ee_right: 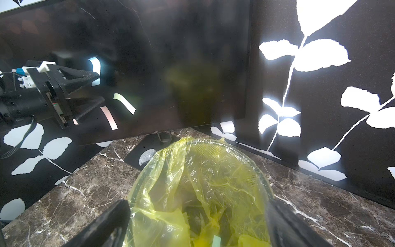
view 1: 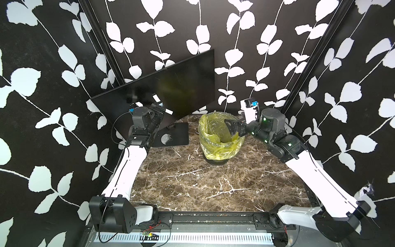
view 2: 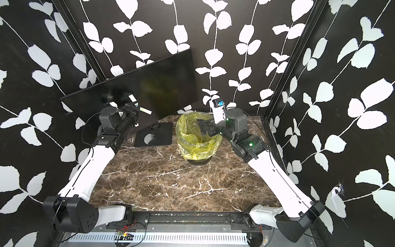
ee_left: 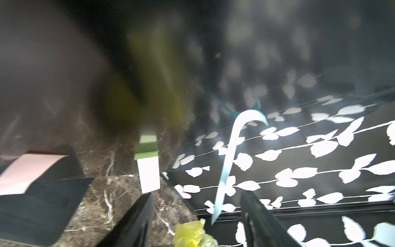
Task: Remove the sticky note from the monitor
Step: Tear off the sticky note from the monitor.
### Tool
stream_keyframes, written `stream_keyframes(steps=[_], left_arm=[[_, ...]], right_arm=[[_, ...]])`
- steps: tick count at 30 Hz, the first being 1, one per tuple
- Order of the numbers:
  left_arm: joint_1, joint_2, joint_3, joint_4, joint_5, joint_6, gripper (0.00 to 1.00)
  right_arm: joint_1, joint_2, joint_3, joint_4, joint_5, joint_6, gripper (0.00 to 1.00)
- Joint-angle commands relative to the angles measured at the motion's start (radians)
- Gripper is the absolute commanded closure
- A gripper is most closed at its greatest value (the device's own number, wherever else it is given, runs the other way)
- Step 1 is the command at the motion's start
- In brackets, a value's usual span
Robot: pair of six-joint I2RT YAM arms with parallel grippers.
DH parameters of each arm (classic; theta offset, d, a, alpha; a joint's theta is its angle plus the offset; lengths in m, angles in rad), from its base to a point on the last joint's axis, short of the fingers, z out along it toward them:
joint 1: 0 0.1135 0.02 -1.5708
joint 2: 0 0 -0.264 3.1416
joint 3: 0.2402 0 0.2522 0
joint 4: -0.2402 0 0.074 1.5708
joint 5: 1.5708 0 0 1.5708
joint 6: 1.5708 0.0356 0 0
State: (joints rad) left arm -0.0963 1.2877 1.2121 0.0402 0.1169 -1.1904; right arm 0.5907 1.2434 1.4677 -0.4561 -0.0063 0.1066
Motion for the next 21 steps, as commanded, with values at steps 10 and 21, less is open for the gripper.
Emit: stream_keyframes(steps=[10,21], left_arm=[[0.007,0.019,0.049,0.092,-0.001,-0.023,0.52],[0.009,0.024,0.064,0.108,0.04,-0.032,0.98]], right_arm=[[0.006,-0.01,-0.003,0.05,0.013,0.002,0.0],[0.006,-0.011,-0.001,0.049,0.015,0.002,0.0]])
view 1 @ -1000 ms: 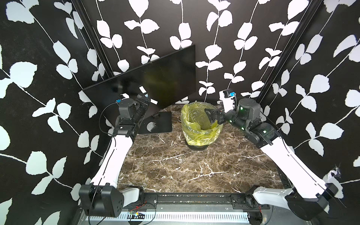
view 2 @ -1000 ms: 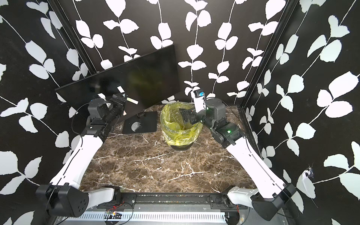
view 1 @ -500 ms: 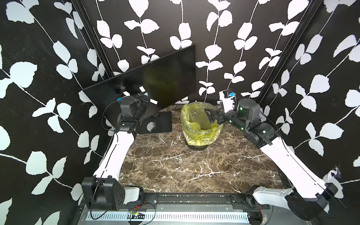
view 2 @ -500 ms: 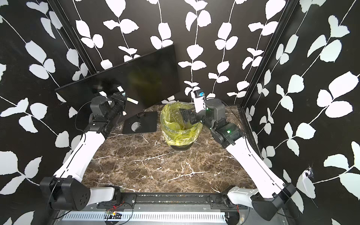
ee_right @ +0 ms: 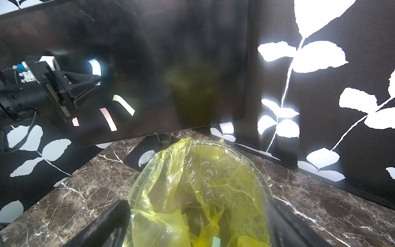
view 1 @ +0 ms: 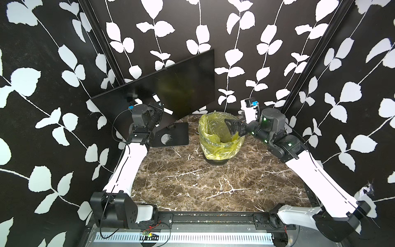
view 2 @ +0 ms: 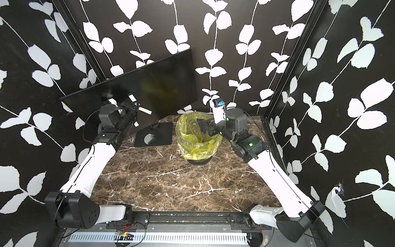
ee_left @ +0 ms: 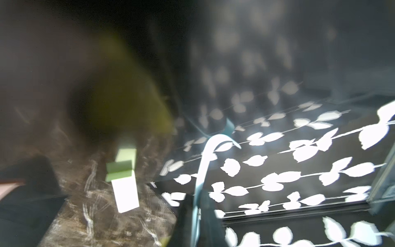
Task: Remove the sticky note from the monitor
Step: Tear off the sticky note from the monitor, then place the sticky note in the trash bin.
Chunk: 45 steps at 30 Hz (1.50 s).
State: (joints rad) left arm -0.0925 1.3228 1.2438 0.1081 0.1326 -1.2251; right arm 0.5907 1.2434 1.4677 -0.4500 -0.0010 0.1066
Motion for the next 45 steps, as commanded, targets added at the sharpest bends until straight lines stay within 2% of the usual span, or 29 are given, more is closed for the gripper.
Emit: stream_keyframes(steps=[1,11,17,24,28,33,36,42,45], left_arm=[[0.007,-0.016,0.032,0.039,0.024,0.003,1.0],[0.005,-0.058,0.022,0.019,0.07,0.002,1.0],[-0.027,-0.114,0.011,-0.062,0.068,0.03,1.0],[-0.264,-0.081,0.144,-0.3,-0.008,0.245,1.0],[-0.397,0.024,0.272,-0.425,-0.037,0.387,1.0],[-0.537,0.215,0.524,-0.653,-0.085,0.582,1.0],[-0.598,0.314,0.648,-0.768,-0.117,0.668,1.0],[-0.674,0.438,0.774,-0.916,-0.181,0.785,1.0],[-0.698,0.497,0.818,-0.963,-0.184,0.804,1.0]], right_arm=[[0.006,-0.012,-0.001,0.043,0.011,0.002,0.0],[0.006,-0.014,-0.009,0.042,0.005,0.011,0.0],[0.006,-0.008,-0.008,0.043,0.0,0.016,0.0],[0.006,-0.002,0.003,0.029,0.008,-0.001,0.0],[0.005,-0.004,0.009,0.015,0.035,-0.016,0.0],[0.003,-0.015,0.007,0.003,0.068,-0.019,0.0],[0.003,-0.023,0.002,-0.001,0.092,-0.021,0.0],[0.001,-0.044,-0.016,0.017,0.127,-0.024,0.0],[-0.001,-0.046,-0.02,0.02,0.128,-0.024,0.0]])
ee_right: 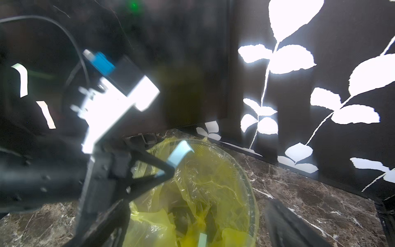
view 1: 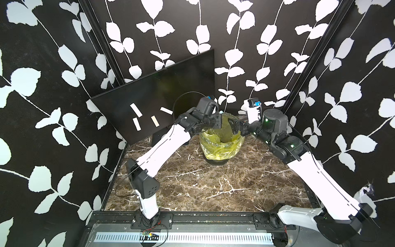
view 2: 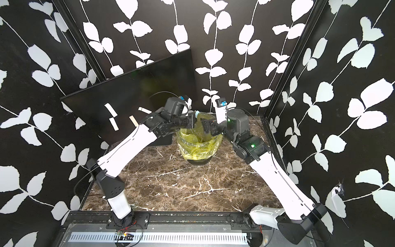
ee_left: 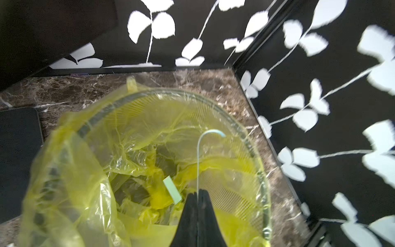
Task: Remove the sticky note from the monitor
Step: Place the sticky note in the trash bin.
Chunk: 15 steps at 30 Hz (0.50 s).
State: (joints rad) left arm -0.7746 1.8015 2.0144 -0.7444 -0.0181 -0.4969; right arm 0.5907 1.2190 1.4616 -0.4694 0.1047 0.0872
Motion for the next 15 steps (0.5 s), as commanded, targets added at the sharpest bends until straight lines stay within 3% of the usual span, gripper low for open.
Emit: stream_keyframes(steps=[1,4,6,9,12,15], left_arm=[[-0.017,0.026,0.05,-0.108,-0.029,0.072,1.0],[-0.019,0.031,0.051,-0.099,-0.028,0.065,0.97],[-0.019,0.02,0.05,-0.106,-0.039,0.068,0.82],[-0.018,-0.008,0.049,-0.126,-0.062,0.078,0.71],[-0.017,-0.048,0.05,-0.133,-0.082,0.082,0.45],[-0.011,-0.092,0.059,-0.159,-0.11,0.084,0.36]], right_arm=[[0.0,-0.024,-0.017,0.041,0.023,-0.003,0.0],[-0.002,-0.03,-0.024,0.041,0.027,-0.003,0.0],[-0.002,-0.03,-0.027,0.04,0.026,-0.004,0.0],[-0.003,-0.026,-0.027,0.045,0.017,-0.002,0.0],[-0.003,-0.021,-0.027,0.05,0.005,0.003,0.0],[-0.002,-0.019,-0.029,0.051,-0.001,0.006,0.0]])
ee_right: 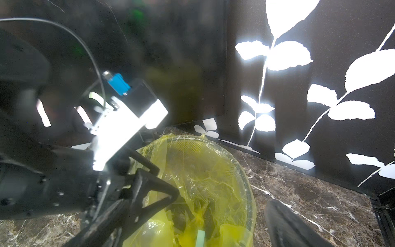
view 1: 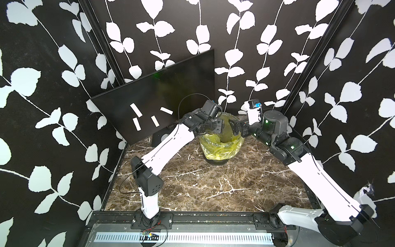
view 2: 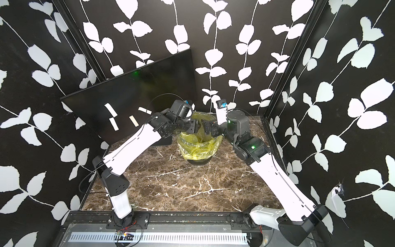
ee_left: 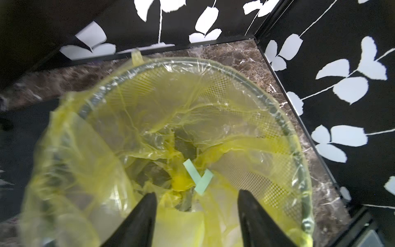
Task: Remove the sticky note from the monitor
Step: Place the sticky note in the trash bin, then tear off the sticky note from the monitor.
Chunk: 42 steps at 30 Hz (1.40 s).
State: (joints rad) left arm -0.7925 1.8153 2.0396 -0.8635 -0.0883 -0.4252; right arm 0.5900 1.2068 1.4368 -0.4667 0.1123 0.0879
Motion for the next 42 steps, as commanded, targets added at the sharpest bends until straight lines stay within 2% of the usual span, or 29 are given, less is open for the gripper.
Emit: stream_keyframes(steps=[1,6,12,19,25,28,34,40,42], left_arm=[[0.014,-0.123,0.032,-0.057,-0.046,0.012,0.35],[0.082,-0.257,-0.031,-0.112,-0.032,-0.007,0.31],[0.272,-0.514,-0.26,-0.05,0.061,-0.089,0.23],[0.521,-0.804,-0.592,0.143,0.203,-0.278,0.14],[0.741,-0.938,-0.841,0.353,0.351,-0.455,0.14],[0.833,-0.981,-0.942,0.491,0.385,-0.514,0.14],[0.984,-1.012,-1.034,0.62,0.413,-0.565,0.14],[1.002,-0.955,-1.054,0.833,0.381,-0.647,0.15],[1.002,-0.948,-1.051,0.853,0.37,-0.655,0.15]], right_arm=[[-0.002,-0.006,-0.004,0.048,-0.012,0.006,0.0],[-0.002,0.01,-0.001,0.051,-0.039,0.014,0.0],[-0.002,0.035,0.005,0.062,-0.081,0.041,0.0],[-0.001,0.055,0.007,0.072,-0.115,0.059,0.0],[-0.001,0.053,-0.002,0.074,-0.119,0.061,0.01],[-0.001,0.042,-0.016,0.077,-0.113,0.062,0.01],[-0.001,0.03,-0.025,0.079,-0.094,0.05,0.0],[-0.002,0.02,-0.039,0.085,-0.07,0.04,0.0],[-0.002,0.019,-0.039,0.085,-0.063,0.034,0.0]])
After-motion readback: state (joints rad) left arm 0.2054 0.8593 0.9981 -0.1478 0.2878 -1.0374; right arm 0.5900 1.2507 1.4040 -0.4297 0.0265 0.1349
